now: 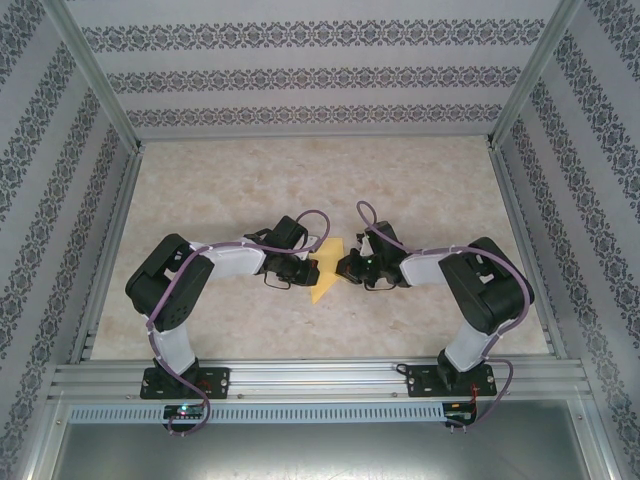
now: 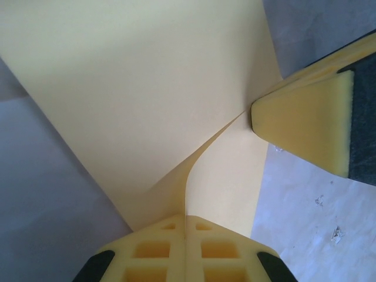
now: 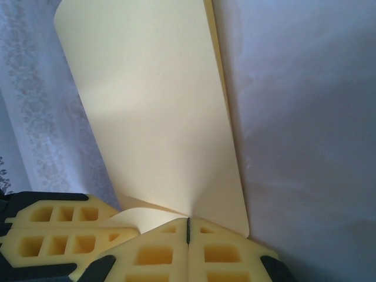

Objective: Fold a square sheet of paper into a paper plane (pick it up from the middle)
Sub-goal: Third fold the triangle at the center of the table.

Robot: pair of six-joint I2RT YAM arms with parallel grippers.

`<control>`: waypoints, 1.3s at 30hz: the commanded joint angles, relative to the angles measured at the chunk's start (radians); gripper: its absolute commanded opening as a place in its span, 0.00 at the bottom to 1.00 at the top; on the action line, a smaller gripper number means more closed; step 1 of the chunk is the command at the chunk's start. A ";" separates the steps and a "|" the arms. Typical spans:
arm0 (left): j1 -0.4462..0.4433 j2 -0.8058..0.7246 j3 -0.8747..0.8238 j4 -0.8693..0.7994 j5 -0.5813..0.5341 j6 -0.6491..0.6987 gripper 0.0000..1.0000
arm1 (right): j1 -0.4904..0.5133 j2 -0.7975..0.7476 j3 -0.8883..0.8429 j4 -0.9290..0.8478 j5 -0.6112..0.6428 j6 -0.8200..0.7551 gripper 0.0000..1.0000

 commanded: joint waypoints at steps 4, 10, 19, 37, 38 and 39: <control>0.005 0.016 0.013 -0.051 -0.018 0.022 0.04 | -0.060 -0.077 0.034 -0.048 -0.013 -0.053 0.00; 0.005 0.016 0.014 -0.051 -0.017 0.021 0.04 | -0.067 -0.011 0.038 -0.010 -0.044 -0.049 0.00; 0.006 0.019 0.016 -0.054 -0.017 0.023 0.04 | -0.065 0.074 0.020 0.006 -0.012 -0.054 0.00; 0.006 0.019 0.017 -0.054 -0.015 0.021 0.04 | -0.020 0.009 0.009 0.024 -0.014 -0.029 0.00; 0.006 0.017 0.016 -0.054 -0.016 0.022 0.04 | -0.019 0.020 0.008 0.027 -0.002 -0.026 0.00; 0.006 0.015 0.015 -0.054 -0.018 0.022 0.04 | -0.020 0.028 0.006 0.023 0.008 -0.030 0.00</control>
